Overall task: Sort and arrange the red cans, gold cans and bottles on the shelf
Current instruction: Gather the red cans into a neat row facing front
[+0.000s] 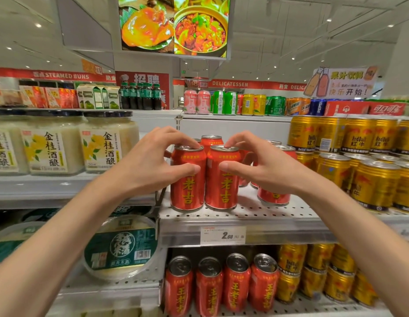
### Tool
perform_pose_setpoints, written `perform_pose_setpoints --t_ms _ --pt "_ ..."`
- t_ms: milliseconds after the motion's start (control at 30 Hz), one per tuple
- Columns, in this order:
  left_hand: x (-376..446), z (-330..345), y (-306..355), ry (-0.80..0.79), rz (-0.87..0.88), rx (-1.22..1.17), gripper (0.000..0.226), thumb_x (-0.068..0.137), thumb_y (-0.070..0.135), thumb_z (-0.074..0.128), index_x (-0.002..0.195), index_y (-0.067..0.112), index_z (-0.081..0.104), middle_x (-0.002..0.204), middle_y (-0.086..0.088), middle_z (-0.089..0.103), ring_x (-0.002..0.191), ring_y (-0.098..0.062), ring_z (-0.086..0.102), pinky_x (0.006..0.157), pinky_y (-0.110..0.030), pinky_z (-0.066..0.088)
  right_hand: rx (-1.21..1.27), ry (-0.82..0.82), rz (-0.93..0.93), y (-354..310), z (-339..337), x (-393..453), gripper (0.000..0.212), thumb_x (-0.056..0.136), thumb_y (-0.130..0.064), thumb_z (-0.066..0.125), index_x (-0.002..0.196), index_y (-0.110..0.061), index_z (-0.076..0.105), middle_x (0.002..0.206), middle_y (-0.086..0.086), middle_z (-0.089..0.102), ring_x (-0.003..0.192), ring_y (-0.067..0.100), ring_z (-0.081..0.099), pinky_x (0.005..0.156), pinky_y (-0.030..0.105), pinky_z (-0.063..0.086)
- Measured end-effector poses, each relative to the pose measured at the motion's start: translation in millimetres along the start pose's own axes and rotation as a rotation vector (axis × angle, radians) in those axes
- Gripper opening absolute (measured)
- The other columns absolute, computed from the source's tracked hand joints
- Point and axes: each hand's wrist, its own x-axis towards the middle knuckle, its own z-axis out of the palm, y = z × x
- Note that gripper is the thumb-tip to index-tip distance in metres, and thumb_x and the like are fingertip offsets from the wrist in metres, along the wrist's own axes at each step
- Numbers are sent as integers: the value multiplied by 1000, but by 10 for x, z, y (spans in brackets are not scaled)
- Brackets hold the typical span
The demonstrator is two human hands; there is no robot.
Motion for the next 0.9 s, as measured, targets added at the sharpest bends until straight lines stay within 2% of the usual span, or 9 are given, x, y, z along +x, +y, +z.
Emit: perform_pose_setpoints --t_ms 133,200,300,433,500,600,700,800,900 --pt "-21 0 32 -30 5 80 55 72 69 60 120 41 61 122 16 54 116 -4 49 102 -40 48 -112 -7 -29 -27 -110 -57 53 88 -54 63 136 -35 48 132 -12 59 81 6 70 67 25 59" --pt "-24 4 67 -38 30 138 58 72 74 56 121 43 57 123 18 51 116 -2 44 103 -37 43 -171 130 -76 -4 -233 -100 48 90 -52 62 133 -31 53 127 -13 62 85 3 66 75 26 59" --pt "38 13 160 -48 55 160 62 79 71 59 130 37 54 128 17 49 121 -1 40 102 -31 37 -309 327 -109 83 -445 -159 35 93 -48 62 121 -27 62 116 -13 60 96 4 60 85 31 54" --pt "251 69 338 -104 120 215 60 80 68 61 132 38 54 127 16 52 123 -6 42 102 -29 36 -462 252 10 266 -540 -225 42 92 -52 62 125 -24 63 119 -8 56 115 14 52 100 38 47" --pt "326 117 375 -146 117 212 62 80 70 61 132 39 57 122 17 53 119 -7 45 101 -31 39 -480 200 46 340 -495 -261 46 91 -52 63 128 -24 61 123 -4 60 114 14 52 99 35 46" --pt "345 189 340 -159 99 169 66 76 79 55 127 39 61 121 17 58 113 -8 54 99 -41 49 -438 224 42 402 -453 -293 45 91 -48 66 129 -25 61 126 -6 62 114 13 55 94 30 46" --pt "336 226 292 -139 78 141 67 71 81 51 123 39 63 118 19 59 107 -8 57 94 -44 52 -354 243 41 425 -456 -301 40 91 -43 68 126 -25 62 124 -7 59 112 11 56 92 28 47" --pt "347 233 281 -136 66 134 67 70 81 52 122 40 62 116 20 57 104 -9 58 91 -43 52 -208 260 2 439 -454 -295 29 89 -36 74 116 -28 67 118 -10 62 111 8 59 96 36 53" --pt "353 239 279 -120 75 142 60 73 77 54 121 41 63 113 21 55 101 -9 58 90 -43 52 -131 232 -43 420 -416 -266 27 86 -38 75 111 -33 68 116 -15 66 111 3 61 96 41 55"
